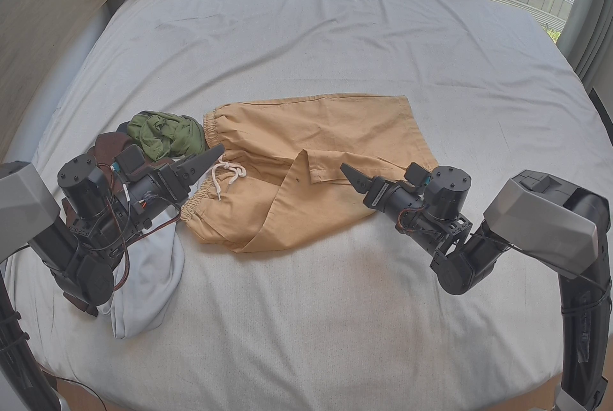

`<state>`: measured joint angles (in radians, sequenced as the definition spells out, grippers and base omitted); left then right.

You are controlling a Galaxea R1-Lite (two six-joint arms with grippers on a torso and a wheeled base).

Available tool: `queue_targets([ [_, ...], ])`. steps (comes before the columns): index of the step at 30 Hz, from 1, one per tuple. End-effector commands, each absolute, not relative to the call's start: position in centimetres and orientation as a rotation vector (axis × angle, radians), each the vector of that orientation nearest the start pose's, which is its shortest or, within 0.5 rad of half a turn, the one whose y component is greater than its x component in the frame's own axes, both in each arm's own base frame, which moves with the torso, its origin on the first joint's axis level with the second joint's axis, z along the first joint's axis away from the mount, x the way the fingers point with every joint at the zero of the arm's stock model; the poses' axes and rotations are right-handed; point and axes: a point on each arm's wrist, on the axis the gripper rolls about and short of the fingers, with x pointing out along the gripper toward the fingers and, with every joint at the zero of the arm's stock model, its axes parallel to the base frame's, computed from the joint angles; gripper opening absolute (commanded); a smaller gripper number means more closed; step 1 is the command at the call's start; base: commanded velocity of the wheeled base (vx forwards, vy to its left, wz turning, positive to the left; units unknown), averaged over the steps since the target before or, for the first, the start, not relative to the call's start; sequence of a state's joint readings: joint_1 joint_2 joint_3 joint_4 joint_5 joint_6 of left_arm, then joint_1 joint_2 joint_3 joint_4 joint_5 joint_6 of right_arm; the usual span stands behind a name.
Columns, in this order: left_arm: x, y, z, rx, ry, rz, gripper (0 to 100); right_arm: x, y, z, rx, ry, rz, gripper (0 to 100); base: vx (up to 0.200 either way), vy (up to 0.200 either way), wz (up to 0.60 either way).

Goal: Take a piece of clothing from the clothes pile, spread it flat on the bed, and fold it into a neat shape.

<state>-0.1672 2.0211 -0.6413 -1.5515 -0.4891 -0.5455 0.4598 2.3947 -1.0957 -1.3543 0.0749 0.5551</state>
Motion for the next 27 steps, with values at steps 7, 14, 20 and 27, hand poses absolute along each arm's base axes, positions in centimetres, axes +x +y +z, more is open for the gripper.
queue_targets([
  [7,33.0,-6.6,13.0,-0.497,0.010,-0.685,100,40.4,19.8,4.7,0.553,0.099,0.525,0,0.000,0.000,0.00],
  [14,33.0,-6.6,13.1,-0.496,0.007,-0.684,100,40.3,19.6,4.5,0.556,0.095,0.487,0,0.000,0.000,0.00],
  [20,33.0,-6.6,13.1,-0.496,0.004,-0.685,100,38.8,17.5,5.8,0.552,0.095,0.461,0,0.000,0.000,0.00],
  [27,33.0,-6.6,13.1,-0.496,0.004,-0.686,100,36.3,12.7,9.0,0.547,0.103,0.437,0,0.000,0.000,0.00],
])
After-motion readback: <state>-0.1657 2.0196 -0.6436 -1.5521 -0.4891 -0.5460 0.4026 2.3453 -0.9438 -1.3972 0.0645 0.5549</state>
